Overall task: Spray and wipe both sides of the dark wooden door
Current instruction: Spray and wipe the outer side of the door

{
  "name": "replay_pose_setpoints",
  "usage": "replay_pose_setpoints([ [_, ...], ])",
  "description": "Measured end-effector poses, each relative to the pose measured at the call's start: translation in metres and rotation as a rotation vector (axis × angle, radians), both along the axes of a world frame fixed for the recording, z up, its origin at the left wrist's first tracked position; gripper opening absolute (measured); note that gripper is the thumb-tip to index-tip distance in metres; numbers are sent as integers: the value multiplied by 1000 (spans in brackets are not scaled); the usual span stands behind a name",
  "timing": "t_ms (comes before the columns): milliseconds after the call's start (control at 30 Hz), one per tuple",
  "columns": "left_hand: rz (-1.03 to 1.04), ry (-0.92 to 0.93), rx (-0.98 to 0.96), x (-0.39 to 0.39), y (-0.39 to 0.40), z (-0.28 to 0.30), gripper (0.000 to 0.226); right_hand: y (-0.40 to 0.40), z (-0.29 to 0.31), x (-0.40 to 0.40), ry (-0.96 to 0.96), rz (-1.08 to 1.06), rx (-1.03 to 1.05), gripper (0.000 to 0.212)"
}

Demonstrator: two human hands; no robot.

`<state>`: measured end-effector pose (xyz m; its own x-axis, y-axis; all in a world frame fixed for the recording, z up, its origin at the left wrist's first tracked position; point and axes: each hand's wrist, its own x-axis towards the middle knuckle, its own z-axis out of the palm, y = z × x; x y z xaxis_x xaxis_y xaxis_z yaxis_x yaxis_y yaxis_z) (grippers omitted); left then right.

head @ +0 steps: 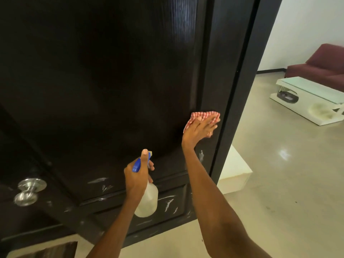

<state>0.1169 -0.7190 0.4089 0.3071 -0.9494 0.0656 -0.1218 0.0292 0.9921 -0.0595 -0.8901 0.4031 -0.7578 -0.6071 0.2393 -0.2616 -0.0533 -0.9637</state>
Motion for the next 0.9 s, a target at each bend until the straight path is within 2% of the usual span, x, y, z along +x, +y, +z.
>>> replay_pose_setpoints([
  [67, -7, -4, -13, -11, -8, 3, 60, -4, -1, -14, 187, 36, -30, 67],
  [133, -10, -31, -28, -20, -16, 6, 63, 0, -27, -28, 338, 95, 20, 70],
  [200, -12, -68, -35, -30, -25, 8, 65, 12, -64, -37, 351, 172, 65, 73],
  [267, -10, -89, -39, -37, -31, 8, 65, 22, -101, -37, 239, 248, 124, 75],
  [400, 5, -94, -16, -46, -40, 3, 63, 1, -154, -38, -187, 298, 288, 72],
  [467, 13, -95, -2, -48, -40, -2, 63, -13, -170, -42, -342, 295, 310, 92],
  [533, 22, -98, 11, -49, -39, -8, 64, -39, -203, -52, -408, 198, 245, 93],
  [633, 26, -85, 29, -53, -42, -15, 64, -36, -174, -53, -501, 60, 192, 93],
  [700, 25, -75, 28, -55, -45, -20, 62, -14, -119, -40, -350, 37, 89, 84],
  [767, 13, -66, 29, -57, -49, -23, 62, 2, -86, -32, -73, 202, -29, 76],
  [833, -8, -88, 15, -58, -56, -29, 60, 9, -82, -36, 182, 269, -32, 75],
  [900, -37, -108, -9, -59, -63, -40, 60, 13, -104, -49, 271, 269, 22, 75],
])
